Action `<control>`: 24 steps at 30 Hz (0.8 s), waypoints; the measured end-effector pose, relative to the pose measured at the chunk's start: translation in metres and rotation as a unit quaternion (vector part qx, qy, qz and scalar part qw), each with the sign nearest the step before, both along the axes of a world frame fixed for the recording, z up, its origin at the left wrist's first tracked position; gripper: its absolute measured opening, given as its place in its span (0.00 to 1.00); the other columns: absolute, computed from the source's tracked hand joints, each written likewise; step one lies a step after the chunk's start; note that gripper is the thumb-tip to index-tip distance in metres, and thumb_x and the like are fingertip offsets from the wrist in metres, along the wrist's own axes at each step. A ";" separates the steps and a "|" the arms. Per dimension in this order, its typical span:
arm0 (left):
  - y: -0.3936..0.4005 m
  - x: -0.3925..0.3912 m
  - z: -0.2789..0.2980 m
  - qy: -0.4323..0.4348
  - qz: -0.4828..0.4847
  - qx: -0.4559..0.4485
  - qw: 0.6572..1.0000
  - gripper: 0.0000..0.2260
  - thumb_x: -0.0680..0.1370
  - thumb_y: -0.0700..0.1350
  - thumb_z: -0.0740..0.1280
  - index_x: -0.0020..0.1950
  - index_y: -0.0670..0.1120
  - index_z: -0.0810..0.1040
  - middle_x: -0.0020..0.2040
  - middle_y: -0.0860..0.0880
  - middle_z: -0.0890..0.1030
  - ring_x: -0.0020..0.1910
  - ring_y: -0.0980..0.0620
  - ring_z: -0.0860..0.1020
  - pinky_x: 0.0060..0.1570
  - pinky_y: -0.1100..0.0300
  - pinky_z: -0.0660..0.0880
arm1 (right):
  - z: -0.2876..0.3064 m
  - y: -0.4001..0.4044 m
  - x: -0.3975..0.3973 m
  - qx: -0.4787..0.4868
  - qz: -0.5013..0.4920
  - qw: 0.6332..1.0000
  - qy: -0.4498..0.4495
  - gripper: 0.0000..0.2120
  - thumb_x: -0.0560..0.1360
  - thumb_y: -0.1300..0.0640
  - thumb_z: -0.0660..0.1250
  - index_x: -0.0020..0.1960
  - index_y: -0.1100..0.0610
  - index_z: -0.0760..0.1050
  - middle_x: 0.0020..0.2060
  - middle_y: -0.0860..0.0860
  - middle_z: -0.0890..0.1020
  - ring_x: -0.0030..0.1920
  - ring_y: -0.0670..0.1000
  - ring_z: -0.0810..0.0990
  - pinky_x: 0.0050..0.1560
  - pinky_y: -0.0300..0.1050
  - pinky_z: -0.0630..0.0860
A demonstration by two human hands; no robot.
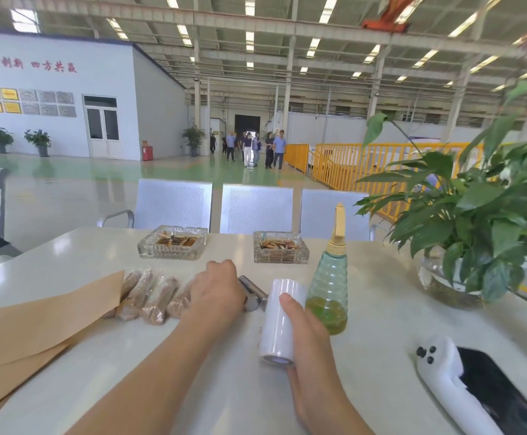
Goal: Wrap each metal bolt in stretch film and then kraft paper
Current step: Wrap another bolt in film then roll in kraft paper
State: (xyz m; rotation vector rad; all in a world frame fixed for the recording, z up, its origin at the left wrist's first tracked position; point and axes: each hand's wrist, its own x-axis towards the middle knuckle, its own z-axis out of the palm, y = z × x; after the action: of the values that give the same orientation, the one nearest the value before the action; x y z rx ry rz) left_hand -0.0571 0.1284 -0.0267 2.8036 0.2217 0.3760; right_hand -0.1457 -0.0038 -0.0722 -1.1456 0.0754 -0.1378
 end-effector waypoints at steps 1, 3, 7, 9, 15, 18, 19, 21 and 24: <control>-0.003 0.005 -0.004 0.000 0.009 0.019 1.000 0.12 0.76 0.42 0.65 0.60 0.45 0.74 0.58 0.43 0.75 0.58 0.39 0.78 0.46 0.52 0.70 | 0.000 0.001 0.000 -0.005 0.001 1.000 -0.005 0.13 0.67 0.42 0.75 0.49 0.45 0.86 0.46 0.56 0.87 0.44 0.55 0.86 0.47 0.56 0.81; -0.007 0.010 -0.010 -0.018 0.012 0.063 0.998 0.15 0.77 0.41 0.65 0.64 0.46 0.73 0.60 0.44 0.73 0.61 0.41 0.75 0.47 0.53 0.68 | -0.001 0.001 0.000 -0.006 -0.006 1.000 -0.009 0.12 0.68 0.42 0.73 0.49 0.45 0.85 0.48 0.58 0.86 0.47 0.57 0.85 0.53 0.60 0.81; 0.000 0.006 -0.009 -0.100 -0.044 0.120 0.987 0.16 0.77 0.41 0.65 0.64 0.50 0.75 0.63 0.47 0.73 0.63 0.44 0.70 0.59 0.53 0.70 | 0.000 0.001 0.002 -0.003 0.001 1.000 -0.009 0.07 0.73 0.46 0.74 0.49 0.46 0.85 0.45 0.59 0.86 0.41 0.57 0.86 0.40 0.52 0.82; 0.012 -0.006 -0.002 -0.148 -0.080 -0.038 0.985 0.07 0.79 0.45 0.65 0.55 0.50 0.80 0.56 0.49 0.79 0.56 0.47 0.77 0.54 0.52 0.76 | -0.001 0.001 0.002 -0.014 0.007 1.000 -0.010 0.13 0.69 0.44 0.74 0.52 0.48 0.84 0.44 0.58 0.86 0.39 0.56 0.86 0.38 0.50 0.81; 0.033 -0.063 0.001 0.106 -0.258 -0.427 0.860 0.27 0.76 0.70 0.66 0.49 0.45 0.78 0.37 0.53 0.83 0.33 0.51 0.82 0.29 0.62 0.75 | -0.001 0.005 -0.001 -0.080 0.015 0.996 -0.035 0.16 0.68 0.40 0.70 0.52 0.45 0.82 0.50 0.60 0.84 0.51 0.62 0.85 0.57 0.64 0.80; 0.037 -0.076 -0.007 0.093 -0.279 -0.461 0.837 0.24 0.73 0.65 0.70 0.48 0.44 0.77 0.39 0.51 0.82 0.34 0.50 0.80 0.32 0.59 0.75 | 0.001 0.007 -0.006 -0.122 0.051 0.989 -0.060 0.17 0.69 0.40 0.69 0.55 0.45 0.82 0.47 0.55 0.86 0.45 0.52 0.85 0.46 0.50 0.81; 0.037 -0.078 -0.009 0.088 -0.282 -0.473 0.830 0.23 0.74 0.63 0.70 0.48 0.43 0.77 0.40 0.49 0.82 0.34 0.49 0.80 0.33 0.58 0.74 | 0.002 0.008 -0.008 -0.133 0.060 0.987 -0.068 0.17 0.70 0.40 0.69 0.56 0.45 0.82 0.46 0.52 0.86 0.45 0.49 0.85 0.43 0.44 0.80; 0.038 -0.082 -0.008 0.089 -0.287 -0.479 0.824 0.22 0.76 0.60 0.69 0.51 0.41 0.77 0.42 0.47 0.83 0.35 0.49 0.79 0.34 0.58 0.75 | 0.002 0.008 -0.009 -0.145 0.074 0.984 -0.076 0.17 0.71 0.41 0.69 0.57 0.44 0.82 0.46 0.49 0.86 0.44 0.47 0.85 0.40 0.39 0.78; 0.042 -0.084 -0.006 0.095 -0.289 -0.489 0.817 0.21 0.79 0.57 0.69 0.53 0.38 0.77 0.46 0.44 0.84 0.37 0.48 0.79 0.37 0.58 0.77 | 0.003 0.008 -0.011 -0.153 0.080 0.982 -0.079 0.17 0.72 0.42 0.69 0.59 0.44 0.81 0.46 0.49 0.86 0.45 0.47 0.85 0.43 0.40 0.78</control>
State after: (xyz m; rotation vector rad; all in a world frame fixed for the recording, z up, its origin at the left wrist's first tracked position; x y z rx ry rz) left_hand -0.1406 0.1708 -0.0330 1.7366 -0.3229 -0.1532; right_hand -0.1564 0.0042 -0.0695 -1.4375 -0.1849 -0.0985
